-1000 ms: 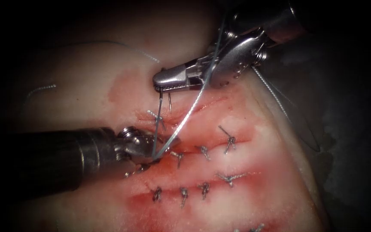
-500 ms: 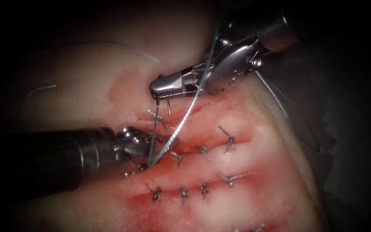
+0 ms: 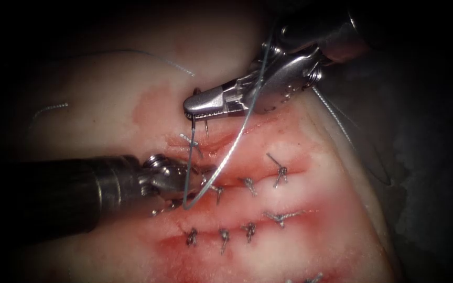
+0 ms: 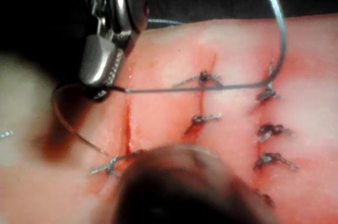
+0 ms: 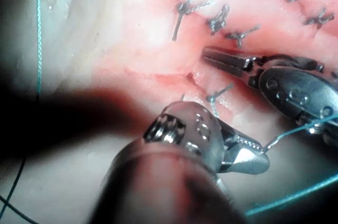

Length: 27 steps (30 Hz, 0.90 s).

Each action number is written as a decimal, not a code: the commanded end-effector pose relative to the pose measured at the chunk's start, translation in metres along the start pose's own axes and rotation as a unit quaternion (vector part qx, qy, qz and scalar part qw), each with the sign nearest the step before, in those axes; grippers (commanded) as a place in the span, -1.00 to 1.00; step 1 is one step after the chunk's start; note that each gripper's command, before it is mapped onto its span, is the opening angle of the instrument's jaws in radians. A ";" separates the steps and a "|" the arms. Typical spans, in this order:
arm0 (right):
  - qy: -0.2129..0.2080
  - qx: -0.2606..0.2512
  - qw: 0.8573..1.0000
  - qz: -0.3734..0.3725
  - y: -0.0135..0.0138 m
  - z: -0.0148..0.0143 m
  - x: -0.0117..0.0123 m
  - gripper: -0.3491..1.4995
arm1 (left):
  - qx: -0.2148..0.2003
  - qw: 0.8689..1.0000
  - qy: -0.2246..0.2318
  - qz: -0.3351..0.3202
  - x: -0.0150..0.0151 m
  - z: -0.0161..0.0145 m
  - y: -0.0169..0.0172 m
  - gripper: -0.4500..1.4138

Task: Wound Closure
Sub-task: Push the needle through the tissue using the right gripper

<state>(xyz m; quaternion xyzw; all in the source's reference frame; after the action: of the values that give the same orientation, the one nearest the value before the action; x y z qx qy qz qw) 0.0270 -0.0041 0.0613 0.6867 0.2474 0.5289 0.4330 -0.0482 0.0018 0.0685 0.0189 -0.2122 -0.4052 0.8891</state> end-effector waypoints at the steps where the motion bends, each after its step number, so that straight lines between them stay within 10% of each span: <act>1: -0.001 0.000 1.000 -0.004 0.0002 0.0008 0.0004 -1.00 | 0.000 1.000 -0.002 0.000 -0.0006 0.0007 0.0000 -1.00; 27: -0.020 -0.013 0.999 -0.022 -0.0002 0.0010 0.0003 -1.00 | 0.000 1.000 -0.002 0.000 -0.0006 0.0007 0.0000 -1.00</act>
<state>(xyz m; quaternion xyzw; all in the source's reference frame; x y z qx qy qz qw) 0.0271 -0.0041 0.0607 0.6855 0.2457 0.5094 0.4585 -0.0481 0.0018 0.0685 0.0189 -0.2123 -0.4051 0.8891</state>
